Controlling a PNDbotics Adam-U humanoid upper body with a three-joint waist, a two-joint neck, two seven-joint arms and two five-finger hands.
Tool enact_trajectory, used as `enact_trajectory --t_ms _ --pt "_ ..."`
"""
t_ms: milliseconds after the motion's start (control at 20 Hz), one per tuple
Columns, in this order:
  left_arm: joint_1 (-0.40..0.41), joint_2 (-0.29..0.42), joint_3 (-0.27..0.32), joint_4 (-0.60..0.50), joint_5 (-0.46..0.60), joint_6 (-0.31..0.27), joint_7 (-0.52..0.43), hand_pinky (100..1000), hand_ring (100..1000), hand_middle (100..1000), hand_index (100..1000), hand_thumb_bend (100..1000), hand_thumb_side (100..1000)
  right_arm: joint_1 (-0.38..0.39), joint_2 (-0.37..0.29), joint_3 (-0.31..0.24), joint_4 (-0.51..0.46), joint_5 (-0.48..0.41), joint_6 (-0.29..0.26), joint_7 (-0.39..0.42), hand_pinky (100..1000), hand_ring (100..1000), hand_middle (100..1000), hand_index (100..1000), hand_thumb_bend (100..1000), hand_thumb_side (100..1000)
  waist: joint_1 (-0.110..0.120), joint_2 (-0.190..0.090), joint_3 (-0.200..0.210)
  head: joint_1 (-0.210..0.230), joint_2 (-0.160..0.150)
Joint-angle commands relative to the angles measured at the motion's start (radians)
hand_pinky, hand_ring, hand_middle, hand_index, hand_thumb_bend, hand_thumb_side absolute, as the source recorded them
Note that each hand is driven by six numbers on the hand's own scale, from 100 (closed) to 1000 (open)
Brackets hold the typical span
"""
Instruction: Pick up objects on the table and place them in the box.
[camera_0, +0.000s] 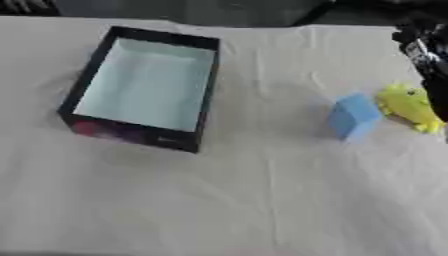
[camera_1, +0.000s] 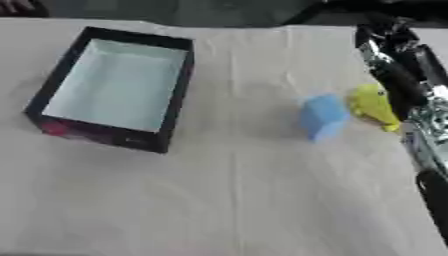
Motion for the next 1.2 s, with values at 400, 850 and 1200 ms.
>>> enact_trajectory --t_ms 400,850,1200 --pt "-0.011 0.016 0.009 -0.012 -0.002 0.001 -0.001 793 672 790 845 443 697 -0.01 -0.027 -0.005 -0.013 0.005 -0.002 0.006 1000 896 824 880 183 406 0.002 -0.013 -0.001 -0.002 0.007" --pt "-0.007 0.027 0.01 -0.01 -0.006 0.001 -0.001 793 671 789 844 443 696 -0.027 -0.167 -0.018 -0.076 0.111 -0.006 0.111 1000 908 837 890 205 389 -0.006 -0.018 -0.004 0.006 0.007" --pt "-0.005 0.033 0.009 -0.007 -0.009 0.002 -0.002 792 670 788 844 443 695 -0.055 -0.306 -0.021 -0.131 0.254 -0.036 0.36 1000 928 857 905 276 441 -0.01 -0.019 -0.008 0.006 0.007"
